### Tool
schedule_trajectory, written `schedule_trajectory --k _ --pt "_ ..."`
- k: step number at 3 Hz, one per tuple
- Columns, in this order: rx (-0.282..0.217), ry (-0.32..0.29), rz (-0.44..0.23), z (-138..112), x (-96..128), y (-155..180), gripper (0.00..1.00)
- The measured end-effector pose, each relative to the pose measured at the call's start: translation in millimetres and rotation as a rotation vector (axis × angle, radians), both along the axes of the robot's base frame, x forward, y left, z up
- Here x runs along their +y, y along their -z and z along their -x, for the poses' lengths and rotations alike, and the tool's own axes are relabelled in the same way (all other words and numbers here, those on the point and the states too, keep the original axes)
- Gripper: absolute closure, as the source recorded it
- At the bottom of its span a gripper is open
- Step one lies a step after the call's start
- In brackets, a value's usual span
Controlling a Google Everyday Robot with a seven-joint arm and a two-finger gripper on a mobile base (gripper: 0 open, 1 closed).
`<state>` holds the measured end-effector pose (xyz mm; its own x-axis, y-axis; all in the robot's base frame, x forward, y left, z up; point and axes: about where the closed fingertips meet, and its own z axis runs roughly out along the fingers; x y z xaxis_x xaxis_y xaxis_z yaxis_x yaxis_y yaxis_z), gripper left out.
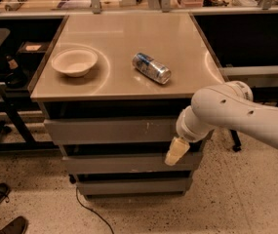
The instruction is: Open top drawer
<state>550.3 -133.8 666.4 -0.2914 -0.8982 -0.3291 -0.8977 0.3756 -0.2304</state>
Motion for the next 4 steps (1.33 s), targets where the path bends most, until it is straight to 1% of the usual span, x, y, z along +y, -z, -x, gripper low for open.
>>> schedule_trajectory --k 1,2,3,4 --pt "-0.014 -0.003 -0.004 -17.8 2.9 8.4 0.0" --pt "-0.012 -0.016 0.001 -28.6 8.3 20.3 0.0" --pt "0.052 -0.048 0.017 -14.9 17.2 43.1 0.0" --pt "0.053 -0.049 0.018 -14.7 17.3 39.2 0.0"
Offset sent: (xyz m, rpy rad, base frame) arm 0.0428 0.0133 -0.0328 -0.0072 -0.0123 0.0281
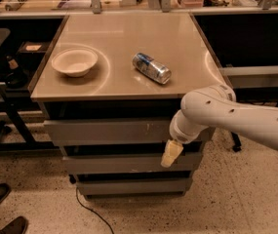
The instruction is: Open top drawer
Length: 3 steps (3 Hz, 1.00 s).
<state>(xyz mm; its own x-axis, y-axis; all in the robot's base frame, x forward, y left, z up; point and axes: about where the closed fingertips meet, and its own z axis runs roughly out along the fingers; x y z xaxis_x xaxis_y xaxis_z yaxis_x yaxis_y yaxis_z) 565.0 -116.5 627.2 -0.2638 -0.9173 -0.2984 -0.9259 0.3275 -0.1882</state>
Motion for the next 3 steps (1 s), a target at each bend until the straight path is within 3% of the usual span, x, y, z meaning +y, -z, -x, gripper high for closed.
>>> schedule_trajectory --k 2,3 --pt "0.06 0.011 0.013 35.8 -11.6 -8.7 0.0" --pt "0.126 0.048 0.037 81.6 -33.4 -19.6 0.0"
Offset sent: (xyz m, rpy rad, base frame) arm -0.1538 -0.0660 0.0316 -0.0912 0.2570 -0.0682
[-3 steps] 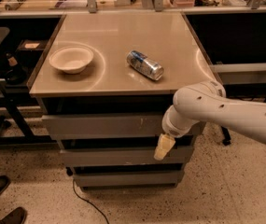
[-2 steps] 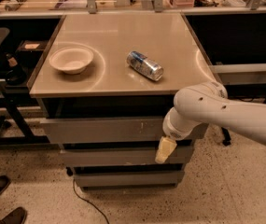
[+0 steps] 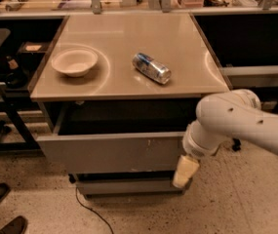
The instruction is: Open top drawer
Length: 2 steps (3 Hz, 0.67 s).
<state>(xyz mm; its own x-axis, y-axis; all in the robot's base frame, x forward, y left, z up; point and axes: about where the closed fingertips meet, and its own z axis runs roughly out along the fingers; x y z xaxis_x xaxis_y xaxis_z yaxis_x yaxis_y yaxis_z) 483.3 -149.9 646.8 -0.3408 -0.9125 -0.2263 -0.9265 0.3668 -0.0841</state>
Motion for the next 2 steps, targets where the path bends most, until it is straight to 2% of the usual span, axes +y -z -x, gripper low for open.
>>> schedule_trajectory --k 1,2 --pt "0.0 0.0 0.0 -1.1 0.8 0.0 0.0" --pt "0.052 0.054 0.019 50.0 -21.7 -19.8 0.0"
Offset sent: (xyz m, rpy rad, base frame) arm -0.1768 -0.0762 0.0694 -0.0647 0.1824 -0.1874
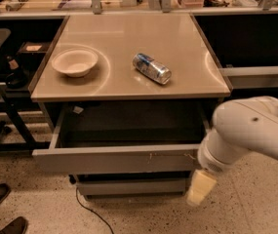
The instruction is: Open top drawer
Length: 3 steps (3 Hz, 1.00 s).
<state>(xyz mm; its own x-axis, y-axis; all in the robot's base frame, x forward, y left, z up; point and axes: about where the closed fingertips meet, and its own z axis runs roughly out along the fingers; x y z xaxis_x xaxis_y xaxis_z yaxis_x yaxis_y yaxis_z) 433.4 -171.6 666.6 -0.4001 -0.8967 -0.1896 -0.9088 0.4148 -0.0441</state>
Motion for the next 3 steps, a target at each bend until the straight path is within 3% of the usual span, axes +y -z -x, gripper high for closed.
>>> schedule_trajectory --k 1,2,3 --pt "0.081 0.085 0.03 74.8 -30.3 -28.3 0.0" --pt "0.085 0.094 0.039 83.3 -33.6 -36.0 0.0" --pt "-0.001 0.056 -0.009 57.5 -12.4 -51.3 0.0"
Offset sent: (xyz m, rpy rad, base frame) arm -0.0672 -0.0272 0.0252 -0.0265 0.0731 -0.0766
